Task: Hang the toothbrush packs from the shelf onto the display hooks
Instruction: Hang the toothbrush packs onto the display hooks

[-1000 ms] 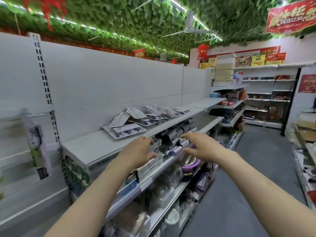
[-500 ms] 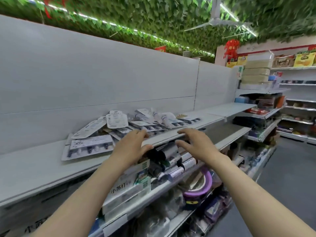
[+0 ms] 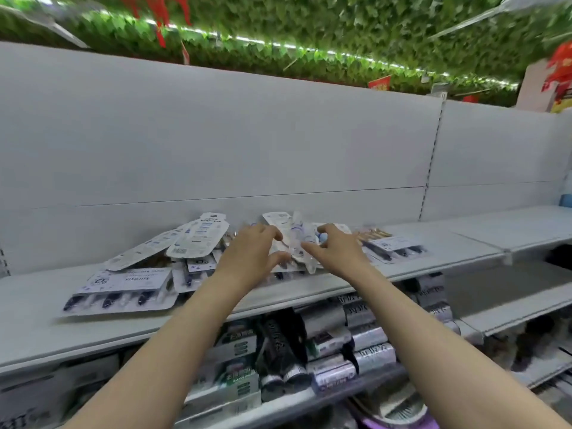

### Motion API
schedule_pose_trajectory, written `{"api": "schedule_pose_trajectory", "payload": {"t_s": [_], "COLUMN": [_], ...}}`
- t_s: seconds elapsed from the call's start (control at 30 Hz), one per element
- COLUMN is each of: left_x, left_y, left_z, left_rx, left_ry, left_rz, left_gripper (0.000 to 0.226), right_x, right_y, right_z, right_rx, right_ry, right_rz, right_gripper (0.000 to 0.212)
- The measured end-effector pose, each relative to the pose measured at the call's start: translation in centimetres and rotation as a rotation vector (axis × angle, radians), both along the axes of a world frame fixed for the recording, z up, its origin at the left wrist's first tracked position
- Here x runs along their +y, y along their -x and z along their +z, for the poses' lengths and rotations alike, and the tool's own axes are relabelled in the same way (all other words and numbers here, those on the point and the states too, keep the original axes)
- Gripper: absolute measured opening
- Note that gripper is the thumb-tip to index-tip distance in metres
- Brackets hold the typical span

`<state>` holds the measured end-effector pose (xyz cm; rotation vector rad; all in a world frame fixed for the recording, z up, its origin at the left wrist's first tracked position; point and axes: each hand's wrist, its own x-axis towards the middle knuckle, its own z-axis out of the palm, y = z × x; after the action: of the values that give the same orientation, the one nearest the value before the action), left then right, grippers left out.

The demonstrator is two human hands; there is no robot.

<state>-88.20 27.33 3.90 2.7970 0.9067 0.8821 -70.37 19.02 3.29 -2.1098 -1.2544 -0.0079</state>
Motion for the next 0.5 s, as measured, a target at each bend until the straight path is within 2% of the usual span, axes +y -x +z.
{"api": "schedule_pose_trajectory", "payload": {"t_s": [0.13,0.37,0.5], "left_x": [2.5,5.5,5.4], "left_y": [-2.4,-7.5,-10.1], "left_z": [-0.4,-1.4,-0.6], "left_rx": [-0.033,-0.066,-0.009], "left_ry": [-0.029,-0.065,-0.055], "left_rz": [0.000,0.091,0.209], "left_gripper": [0.041,0.044,0.049], "right_x": [2.9,4.4,4.2], "right_y": [-1.8,-7.1,-9.9], "right_z": [-0.1,-1.0,-1.1], "right_rx": [0.065,0.509,0.596], "right_ry": [0.055,-0.211,-0.323], "right_rz": [0.016,0.095,0.198], "right_gripper": [0.080,0.055,0.049]}}
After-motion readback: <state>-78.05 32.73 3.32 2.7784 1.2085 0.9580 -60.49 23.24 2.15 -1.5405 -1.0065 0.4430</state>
